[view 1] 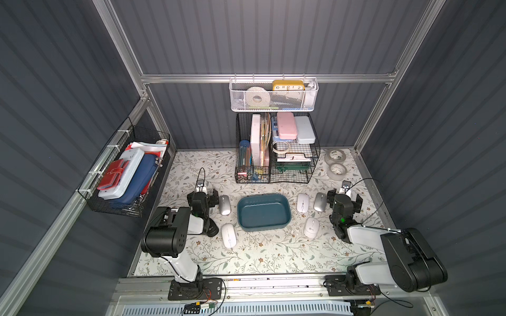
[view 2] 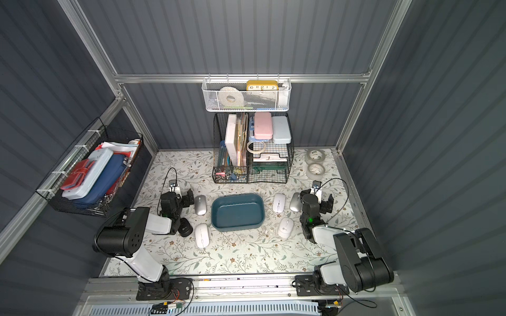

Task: Take out the mouse from the storage box
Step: Reset both arms

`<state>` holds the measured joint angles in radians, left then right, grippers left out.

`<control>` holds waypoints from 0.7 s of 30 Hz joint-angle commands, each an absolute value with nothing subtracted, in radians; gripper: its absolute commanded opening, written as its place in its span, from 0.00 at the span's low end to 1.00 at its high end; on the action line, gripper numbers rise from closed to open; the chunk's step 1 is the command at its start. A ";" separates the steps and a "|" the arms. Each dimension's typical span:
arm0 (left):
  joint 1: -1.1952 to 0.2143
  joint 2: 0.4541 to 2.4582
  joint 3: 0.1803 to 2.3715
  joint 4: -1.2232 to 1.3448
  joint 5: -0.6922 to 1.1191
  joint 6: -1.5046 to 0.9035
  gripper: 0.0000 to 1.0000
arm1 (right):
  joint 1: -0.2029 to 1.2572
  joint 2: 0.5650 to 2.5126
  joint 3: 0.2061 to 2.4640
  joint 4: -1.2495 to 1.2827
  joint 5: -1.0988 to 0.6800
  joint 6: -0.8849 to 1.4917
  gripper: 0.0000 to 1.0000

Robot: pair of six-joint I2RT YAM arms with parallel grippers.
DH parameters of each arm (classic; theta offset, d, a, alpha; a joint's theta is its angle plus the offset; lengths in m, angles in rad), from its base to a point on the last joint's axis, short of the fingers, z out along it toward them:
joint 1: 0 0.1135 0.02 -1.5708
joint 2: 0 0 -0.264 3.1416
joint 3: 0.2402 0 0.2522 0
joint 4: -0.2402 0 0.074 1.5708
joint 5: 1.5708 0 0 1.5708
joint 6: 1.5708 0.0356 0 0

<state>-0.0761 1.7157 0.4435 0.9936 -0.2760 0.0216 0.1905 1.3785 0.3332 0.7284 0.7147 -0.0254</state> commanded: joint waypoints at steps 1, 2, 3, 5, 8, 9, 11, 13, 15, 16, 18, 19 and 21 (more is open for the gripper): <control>-0.069 1.703 0.447 0.928 -0.257 -0.011 0.99 | 0.176 1.358 0.355 0.778 0.609 -0.056 0.99; -0.069 1.703 0.446 0.931 -0.258 -0.011 0.99 | 0.173 1.347 0.346 0.779 0.581 -0.055 0.99; -0.069 1.703 0.447 0.931 -0.263 -0.011 0.99 | 0.167 1.340 0.340 0.783 0.557 -0.050 0.99; -0.069 1.703 0.445 0.933 -0.267 -0.011 0.99 | 0.151 1.333 0.319 0.820 0.467 -0.028 0.99; -0.069 1.703 0.445 0.933 -0.267 -0.011 0.99 | 0.134 1.392 0.319 0.878 0.399 -0.012 0.99; -0.069 1.703 0.445 0.933 -0.267 -0.011 0.99 | 0.131 1.435 0.320 0.922 0.396 -0.011 0.99; -0.070 1.703 0.445 0.932 -0.267 -0.011 0.99 | 0.117 1.517 0.325 1.040 0.366 -0.029 0.99; -0.070 1.703 0.445 0.931 -0.267 -0.011 0.99 | 0.083 1.522 0.330 0.992 0.342 0.021 0.99; -0.069 1.703 0.448 0.928 -0.263 -0.012 0.99 | 0.047 1.524 0.337 0.957 0.326 0.066 0.99; -0.069 1.703 0.449 0.927 -0.259 -0.011 0.99 | 0.039 1.537 0.345 0.969 0.325 0.071 0.99; -0.069 1.703 0.449 0.928 -0.258 -0.011 0.99 | 0.030 1.560 0.348 0.997 0.325 0.080 0.99; -0.069 1.702 0.449 0.927 -0.259 -0.011 0.99 | 0.030 1.564 0.347 1.005 0.325 0.077 0.99; -0.069 1.702 0.449 0.927 -0.259 -0.011 0.99 | 0.030 1.563 0.348 1.003 0.325 0.078 0.99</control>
